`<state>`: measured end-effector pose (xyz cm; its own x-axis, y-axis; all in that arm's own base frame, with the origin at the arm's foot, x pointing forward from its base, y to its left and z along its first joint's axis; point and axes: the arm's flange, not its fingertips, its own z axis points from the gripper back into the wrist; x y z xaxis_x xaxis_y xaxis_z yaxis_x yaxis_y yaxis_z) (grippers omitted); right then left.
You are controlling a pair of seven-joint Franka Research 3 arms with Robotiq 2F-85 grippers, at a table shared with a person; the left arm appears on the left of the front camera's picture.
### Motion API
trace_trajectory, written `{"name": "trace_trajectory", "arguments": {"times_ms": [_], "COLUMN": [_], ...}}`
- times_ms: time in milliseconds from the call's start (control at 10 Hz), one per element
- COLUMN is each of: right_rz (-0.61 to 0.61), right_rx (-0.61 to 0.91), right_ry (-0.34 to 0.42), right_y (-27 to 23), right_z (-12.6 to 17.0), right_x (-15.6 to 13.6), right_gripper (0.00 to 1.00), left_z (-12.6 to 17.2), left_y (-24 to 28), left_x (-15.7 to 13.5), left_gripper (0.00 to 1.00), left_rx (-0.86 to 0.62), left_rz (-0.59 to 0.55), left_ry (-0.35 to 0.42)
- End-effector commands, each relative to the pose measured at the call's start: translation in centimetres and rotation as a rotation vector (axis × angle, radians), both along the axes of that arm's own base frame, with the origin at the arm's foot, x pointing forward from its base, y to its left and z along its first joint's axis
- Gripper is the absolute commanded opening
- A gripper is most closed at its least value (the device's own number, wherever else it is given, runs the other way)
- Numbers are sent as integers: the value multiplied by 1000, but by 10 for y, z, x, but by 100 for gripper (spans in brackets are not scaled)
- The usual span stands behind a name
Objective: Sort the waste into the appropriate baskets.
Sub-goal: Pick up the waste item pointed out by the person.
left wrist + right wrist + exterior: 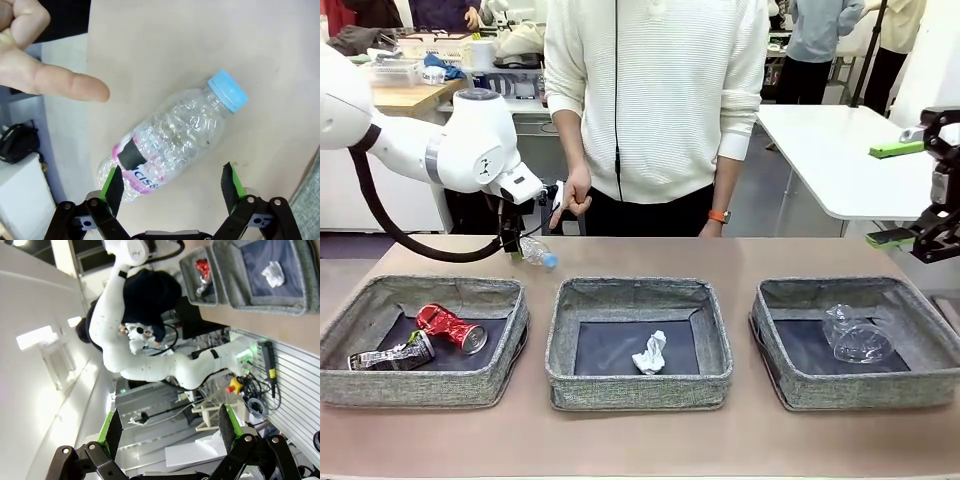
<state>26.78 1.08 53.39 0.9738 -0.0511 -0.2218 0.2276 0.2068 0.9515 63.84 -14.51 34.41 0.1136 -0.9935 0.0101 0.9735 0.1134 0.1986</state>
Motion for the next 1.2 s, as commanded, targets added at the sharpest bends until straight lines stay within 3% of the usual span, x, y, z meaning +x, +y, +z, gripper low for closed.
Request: {"name": "trace_trajectory", "arguments": {"times_ms": [0, 900, 1000, 1100], "right_rz": [0, 0, 0, 0], "right_rx": [16, 16, 16, 16], "right_ry": [5, 5, 5, 5], "right_y": [1, 1, 1, 1], "right_z": [5, 5, 5, 5], "right_x": [-1, -1, -1, -1], "right_gripper": [100, 100, 100, 100], "left_z": [0, -16, -20, -26], "left_y": [-1, -1, -1, 0], "left_x": [6, 9, 8, 7], "left_gripper": [100, 100, 89, 67], "left_rx": [-54, -55, -42, -40], "left_rz": [13, 41, 43, 31], "left_ry": [30, 107, 112, 136]}}
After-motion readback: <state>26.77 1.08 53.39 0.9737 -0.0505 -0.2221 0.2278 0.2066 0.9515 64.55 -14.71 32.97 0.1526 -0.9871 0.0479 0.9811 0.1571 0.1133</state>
